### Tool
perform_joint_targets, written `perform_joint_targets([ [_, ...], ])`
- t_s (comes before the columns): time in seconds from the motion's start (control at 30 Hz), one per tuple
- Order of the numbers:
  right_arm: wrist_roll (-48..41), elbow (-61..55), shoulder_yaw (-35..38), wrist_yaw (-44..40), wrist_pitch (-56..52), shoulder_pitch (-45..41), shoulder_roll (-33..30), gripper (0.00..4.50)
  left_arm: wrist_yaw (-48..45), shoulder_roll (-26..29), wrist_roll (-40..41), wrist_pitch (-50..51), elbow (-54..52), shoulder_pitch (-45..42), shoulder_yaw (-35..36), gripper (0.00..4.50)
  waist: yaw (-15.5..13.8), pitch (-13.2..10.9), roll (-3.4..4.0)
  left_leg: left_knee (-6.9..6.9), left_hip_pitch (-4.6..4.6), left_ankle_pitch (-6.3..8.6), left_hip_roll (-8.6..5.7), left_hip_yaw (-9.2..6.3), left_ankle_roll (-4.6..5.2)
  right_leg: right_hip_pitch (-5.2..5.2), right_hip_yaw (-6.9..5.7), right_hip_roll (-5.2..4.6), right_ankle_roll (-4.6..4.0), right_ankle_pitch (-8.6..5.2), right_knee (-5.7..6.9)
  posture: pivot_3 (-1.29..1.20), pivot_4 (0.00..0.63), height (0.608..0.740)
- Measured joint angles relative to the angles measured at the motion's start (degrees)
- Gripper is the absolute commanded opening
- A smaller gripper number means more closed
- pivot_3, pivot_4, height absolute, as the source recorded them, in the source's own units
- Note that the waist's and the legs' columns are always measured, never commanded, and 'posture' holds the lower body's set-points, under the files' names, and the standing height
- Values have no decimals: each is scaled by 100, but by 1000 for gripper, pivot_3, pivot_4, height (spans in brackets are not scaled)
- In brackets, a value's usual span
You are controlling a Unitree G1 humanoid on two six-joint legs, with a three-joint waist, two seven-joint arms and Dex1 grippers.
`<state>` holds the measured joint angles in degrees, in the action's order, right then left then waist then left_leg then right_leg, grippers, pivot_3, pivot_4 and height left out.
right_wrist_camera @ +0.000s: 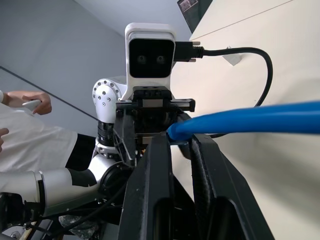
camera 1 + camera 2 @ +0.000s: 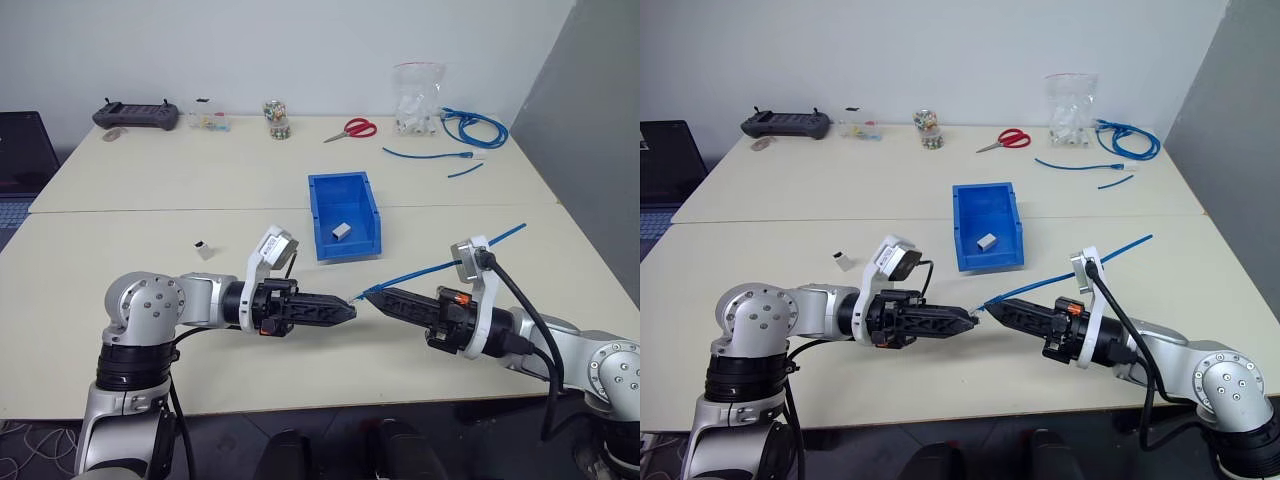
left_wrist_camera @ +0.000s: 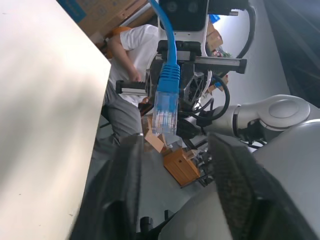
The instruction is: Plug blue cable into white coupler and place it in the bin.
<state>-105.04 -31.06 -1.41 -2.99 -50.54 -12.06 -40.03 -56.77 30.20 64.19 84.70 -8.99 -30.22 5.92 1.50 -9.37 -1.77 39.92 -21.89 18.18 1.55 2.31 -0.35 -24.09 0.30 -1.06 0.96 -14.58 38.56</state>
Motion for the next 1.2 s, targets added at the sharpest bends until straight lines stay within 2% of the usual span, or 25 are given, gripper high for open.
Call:
perform_joint_targets([
  [0.07,29,24,0,-38,-8,-16,0,216,57,-12,-4,-63,-1,0,-2,3360,0,0,0,0,0,0,0,0,0,0,1,0,0,0,-1,0,150,740],
  [0.4,38,61,-52,-174,-133,-37,-11,216,166,-15,-5,-285,0,-23,-132,3360,-1,0,0,0,-1,0,0,0,0,0,0,0,0,0,-2,0,150,740],
  [0.5,46,61,-53,-200,-147,-39,-12,216,208,-18,-5,-297,6,-74,-154,2891,-1,-1,0,-1,-2,0,0,0,1,0,0,0,0,0,-3,0,150,740],
  [0.6,56,62,-52,-202,-148,-38,-18,216,210,-14,-1,-297,22,-110,-155,2189,0,-1,0,-2,-2,0,0,0,1,0,-1,0,0,0,-4,0,150,740],
  [0.93,105,98,-49,-230,-143,-39,-17,216,87,47,-7,-319,28,-112,-228,302,0,-2,0,-2,-2,0,1,0,1,0,-1,0,1,0,-5,0,150,740],
  [1.1,149,105,-48,-243,-140,-39,-15,216,85,74,-17,-396,28,-116,-284,244,0,-3,0,-3,-2,0,1,-1,1,0,-1,0,1,0,-6,0,150,740],
  [1.17,159,107,-46,-229,-135,-39,-7,887,94,81,-25,-415,35,-126,-305,244,0,-3,-1,-3,-2,0,1,-1,1,0,-1,0,1,0,-6,0,150,740],
  [1.2,164,107,-46,-209,-132,-39,0,1050,96,89,-25,-415,36,-136,-324,244,0,-3,-1,-3,-2,0,1,-1,1,0,-1,0,1,0,-6,0,150,740],
])
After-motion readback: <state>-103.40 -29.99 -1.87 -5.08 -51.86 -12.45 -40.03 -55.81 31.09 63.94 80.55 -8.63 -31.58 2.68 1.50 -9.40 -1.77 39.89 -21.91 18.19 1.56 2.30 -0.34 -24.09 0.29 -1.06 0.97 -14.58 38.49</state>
